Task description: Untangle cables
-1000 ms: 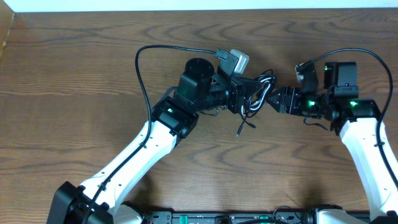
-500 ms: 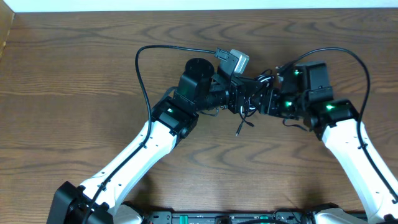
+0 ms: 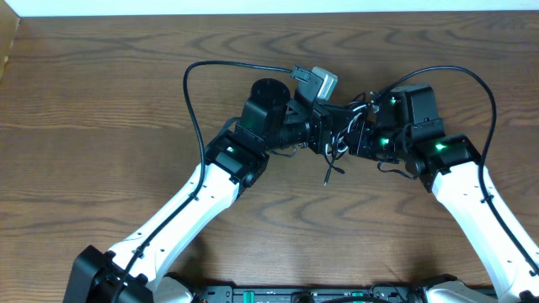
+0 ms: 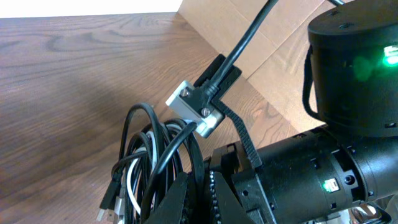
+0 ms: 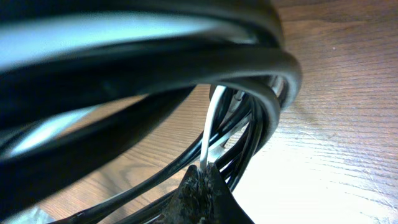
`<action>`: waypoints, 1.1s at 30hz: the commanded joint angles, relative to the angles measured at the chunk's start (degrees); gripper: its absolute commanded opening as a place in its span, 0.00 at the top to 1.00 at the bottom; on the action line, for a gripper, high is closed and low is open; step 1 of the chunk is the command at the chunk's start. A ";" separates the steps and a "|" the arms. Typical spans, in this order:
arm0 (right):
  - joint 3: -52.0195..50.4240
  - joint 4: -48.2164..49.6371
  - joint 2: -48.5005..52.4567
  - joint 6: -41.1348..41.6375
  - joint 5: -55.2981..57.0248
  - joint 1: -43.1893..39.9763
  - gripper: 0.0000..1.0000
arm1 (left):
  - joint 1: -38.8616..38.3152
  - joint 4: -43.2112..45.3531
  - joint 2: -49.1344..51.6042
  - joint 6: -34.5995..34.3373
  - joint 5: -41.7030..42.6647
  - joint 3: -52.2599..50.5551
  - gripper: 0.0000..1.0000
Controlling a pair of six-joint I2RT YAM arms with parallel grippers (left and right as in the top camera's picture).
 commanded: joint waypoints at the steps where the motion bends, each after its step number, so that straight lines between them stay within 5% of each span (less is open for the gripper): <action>1: -0.28 -0.92 0.11 0.31 3.23 0.37 0.99 | 0.04 -1.07 -1.38 1.86 -0.81 0.70 0.93; 13: -0.28 -10.99 0.11 -2.36 11.78 -7.15 0.99 | 5.18 -8.81 -1.38 6.99 -7.43 0.72 0.93; 33: -0.28 -17.22 0.11 -11.82 11.52 -34.32 0.99 | 25.83 -24.39 -3.82 11.08 -7.13 0.72 0.92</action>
